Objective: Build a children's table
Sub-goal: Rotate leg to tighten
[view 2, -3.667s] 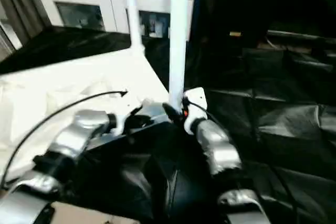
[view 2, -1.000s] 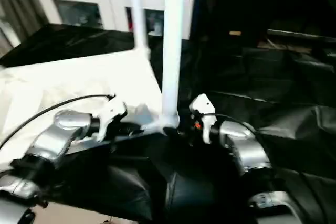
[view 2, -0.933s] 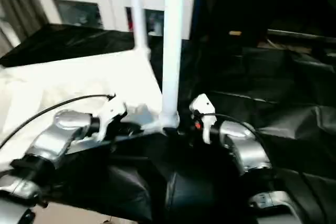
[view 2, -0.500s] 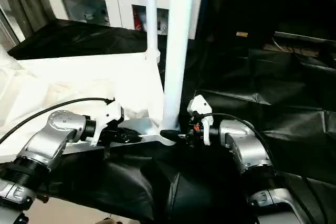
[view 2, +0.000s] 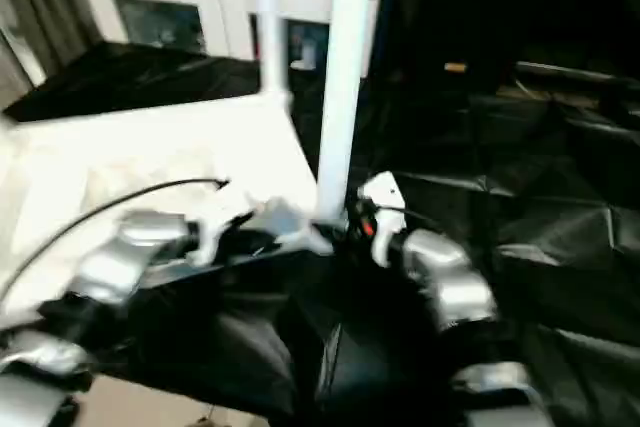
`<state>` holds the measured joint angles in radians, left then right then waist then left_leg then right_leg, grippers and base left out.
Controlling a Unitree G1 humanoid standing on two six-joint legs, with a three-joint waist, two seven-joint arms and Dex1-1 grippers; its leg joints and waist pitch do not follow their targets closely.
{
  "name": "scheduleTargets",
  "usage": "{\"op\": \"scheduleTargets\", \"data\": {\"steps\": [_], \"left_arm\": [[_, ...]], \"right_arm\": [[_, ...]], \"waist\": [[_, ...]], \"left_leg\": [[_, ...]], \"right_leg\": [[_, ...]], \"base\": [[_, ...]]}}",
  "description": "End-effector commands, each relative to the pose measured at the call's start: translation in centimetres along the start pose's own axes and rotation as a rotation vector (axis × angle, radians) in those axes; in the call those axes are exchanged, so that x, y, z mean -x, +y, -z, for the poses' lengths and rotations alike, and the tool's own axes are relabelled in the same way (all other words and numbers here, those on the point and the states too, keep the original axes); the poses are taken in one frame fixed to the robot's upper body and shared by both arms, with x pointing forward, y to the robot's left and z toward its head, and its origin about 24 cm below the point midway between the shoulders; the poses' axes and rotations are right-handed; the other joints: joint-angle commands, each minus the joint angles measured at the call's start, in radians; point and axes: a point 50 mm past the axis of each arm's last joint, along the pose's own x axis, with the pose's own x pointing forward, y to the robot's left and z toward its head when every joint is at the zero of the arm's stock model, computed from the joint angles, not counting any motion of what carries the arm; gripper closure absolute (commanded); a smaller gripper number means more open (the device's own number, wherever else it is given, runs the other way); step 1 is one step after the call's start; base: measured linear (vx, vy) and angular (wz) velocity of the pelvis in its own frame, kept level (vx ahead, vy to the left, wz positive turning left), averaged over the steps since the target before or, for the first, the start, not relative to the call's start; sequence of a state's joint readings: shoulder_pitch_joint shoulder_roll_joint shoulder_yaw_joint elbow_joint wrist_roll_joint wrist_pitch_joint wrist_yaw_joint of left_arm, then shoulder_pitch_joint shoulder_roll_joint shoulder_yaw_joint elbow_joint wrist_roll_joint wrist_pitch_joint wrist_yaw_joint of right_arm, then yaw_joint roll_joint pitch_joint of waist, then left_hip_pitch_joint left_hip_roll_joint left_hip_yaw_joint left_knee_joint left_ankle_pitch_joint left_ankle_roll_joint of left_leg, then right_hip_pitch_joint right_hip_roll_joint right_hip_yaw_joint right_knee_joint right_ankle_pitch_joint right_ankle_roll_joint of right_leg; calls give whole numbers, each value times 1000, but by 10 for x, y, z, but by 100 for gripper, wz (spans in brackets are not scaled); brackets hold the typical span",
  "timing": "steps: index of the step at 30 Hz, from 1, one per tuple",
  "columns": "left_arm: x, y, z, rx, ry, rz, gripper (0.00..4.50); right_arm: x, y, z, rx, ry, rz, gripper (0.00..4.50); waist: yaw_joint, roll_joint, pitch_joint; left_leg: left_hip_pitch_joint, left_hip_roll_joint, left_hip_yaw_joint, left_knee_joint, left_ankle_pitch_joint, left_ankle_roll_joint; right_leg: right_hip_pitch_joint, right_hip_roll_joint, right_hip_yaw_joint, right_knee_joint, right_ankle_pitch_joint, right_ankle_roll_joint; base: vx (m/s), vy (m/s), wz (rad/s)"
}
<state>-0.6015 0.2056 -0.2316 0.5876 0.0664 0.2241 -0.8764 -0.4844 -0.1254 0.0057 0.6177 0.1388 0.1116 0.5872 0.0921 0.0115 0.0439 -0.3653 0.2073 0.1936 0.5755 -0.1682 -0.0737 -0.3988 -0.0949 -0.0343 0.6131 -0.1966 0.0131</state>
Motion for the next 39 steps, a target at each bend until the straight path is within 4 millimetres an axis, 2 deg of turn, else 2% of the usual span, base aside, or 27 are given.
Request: {"op": "scheduleTargets", "data": {"steps": [1, 3, 4, 6, 8, 9, 12, 14, 16, 18, 21, 22, 24, 25, 26, 29, 32, 34, 36, 39], "left_arm": [[-15, -5, -18, 35, -95, -49, 450], [-24, -9, -23, 42, -105, -64, 450], [-28, -12, -25, 35, -105, -71, 450], [-30, -13, -26, 24, -105, -68, 450], [-29, -13, -27, 18, -112, -69, 450], [-28, -12, -28, 15, -118, -66, 450], [-26, -12, -27, 9, -119, -58, 450], [-21, -14, -23, -4, -118, 3, 450], [-14, -15, -18, -21, -115, 55, 450], [-7, -15, -13, -43, -102, 102, 450], [4, -15, -6, -64, -87, 169, 450], [10, -13, -4, -73, -79, 194, 450], [11, -13, -3, -74, -76, 200, 450], [18, -12, 0, -80, -63, 242, 450], [19, -12, 1, -81, -60, 252, 450], [27, -14, 3, -73, -42, 324, 450], [31, -15, 4, -72, -35, 359, 450], [33, -15, 5, -74, -31, 370, 450], [33, -15, 5, -74, -32, 369, 450], [32, -15, 5, -74, -35, 363, 450]], "right_arm": [[-12, 23, 20, -20, 96, -32, 184], [-23, 33, 20, -36, 89, 14, 184], [-29, 43, 19, 6, 85, -8, 184], [-32, 52, 18, 25, 73, -73, 184], [-33, 57, 16, 23, 59, -128, 129], [-32, 57, 13, 39, 53, -166, 115], [-31, 57, 12, 57, 50, -194, 95], [-26, 51, 8, 93, 48, -252, 84], [-20, 43, 4, 146, 43, -294, 84], [-10, 36, -1, 153, 28, -373, 84], [2, 28, -7, 131, 23, -470, 84], [8, 24, -9, 144, 32, -513, 84], [10, 23, -10, 150, 35, -523, 84], [17, 19, -10, 158, 52, -564, 84], [19, 18, -10, 158, 56, -573, 84], [26, 13, -9, 176, 78, -607, 84], [31, 12, -10, 174, 92, -635, 115], [33, 10, -10, 182, 98, -641, 120], [33, 11, -9, 181, 100, -644, 156], [32, 15, -9, 172, 98, -655, 160]], "waist": [[-2, -16, -56], [-3, -13, -57], [-6, -16, -57], [-2, -15, -59], [-1, -22, -59], [0, -24, -59], [0, -21, -57], [1, -22, -59], [2, -22, -61], [2, -25, -65], [5, -23, -66], [7, -18, -65], [7, -19, -66], [9, -18, -65], [7, -8, -65], [8, -8, -64], [16, -6, -64], [22, -3, -63], [22, -2, -64], [22, -4, -65]], "left_leg": [[10, 12, -7, -67, -246, -2], [8, 10, -7, -67, -240, 4], [6, 9, -7, -67, -234, 6], [5, 10, -7, -65, -225, 17], [3, 10, -6, -65, -218, 30], [3, 10, -6, -66, -217, 35], [3, 11, -7, -66, -228, 38], [2, 12, -8, -67, -225, 42], [1, 14, -7, -63, -204, 50], [-4, 11, -4, -56, -160, 78], [-5, 14, -2, -53, -126, 109], [-6, 13, -3, -53, -121, 111], [-2, 17, 0, -52, -127, 111], [0, 17, -1, -53, -130, 105], [2, 19, 0, -53, -143, 99], [2, 19, -1, -55, -163, 87], [5, 21, 0, -56, -169, 79], [7, 22, -1, -57, -177, 72], [6, 21, -2, -58, -184, 60], [5, 19, -2, -57, -177, 57]], "right_leg": [[36, -36, 26, -82, -241, -185], [37, -36, 25, -83, -243, -178], [37, -35, 25, -84, -247, -174], [38, -38, 25, -83, -237, -171], [39, -36, 24, -82, -225, -170], [38, -37, 23, -83, -229, -169], [38, -38, 23, -85, -254, -163], [39, -39, 22, -84, -255, -163], [40, -40, 23, -79, -213, -174], [46, -37, 22, -69, -120, -198], [48, -36, 21, -62, -56, -223], [48, -34, 19, -61, -50, -227], [45, -32, 18, -58, -43, -240], [44, -33, 17, -59, -53, -247], [41, -31, 17, -61, -55, -254], [43, -32, 17, -59, -59, -263], [41, -33, 19, -61, -72, -265], [40, -34, 19, -61, -79, -261], [41, -34, 20, -61, -79, -258], [42, -33, 20, -60, -65, -258]], "base": [[0, 0, 0], [0, 0, 0], [0, 0, 0], [0, 0, 0], [0, 0, 0], [0, 0, 0], [0, 0, 0], [0, 0, 0], [0, 0, 0], [0, 0, 0], [0, 0, 0], [0, 0, 0], [0, 0, 0], [0, 0, 0], [0, 0, 0], [0, 0, 0], [0, 0, 0], [0, 0, 0], [0, 0, 0], [0, 0, 0]]}}
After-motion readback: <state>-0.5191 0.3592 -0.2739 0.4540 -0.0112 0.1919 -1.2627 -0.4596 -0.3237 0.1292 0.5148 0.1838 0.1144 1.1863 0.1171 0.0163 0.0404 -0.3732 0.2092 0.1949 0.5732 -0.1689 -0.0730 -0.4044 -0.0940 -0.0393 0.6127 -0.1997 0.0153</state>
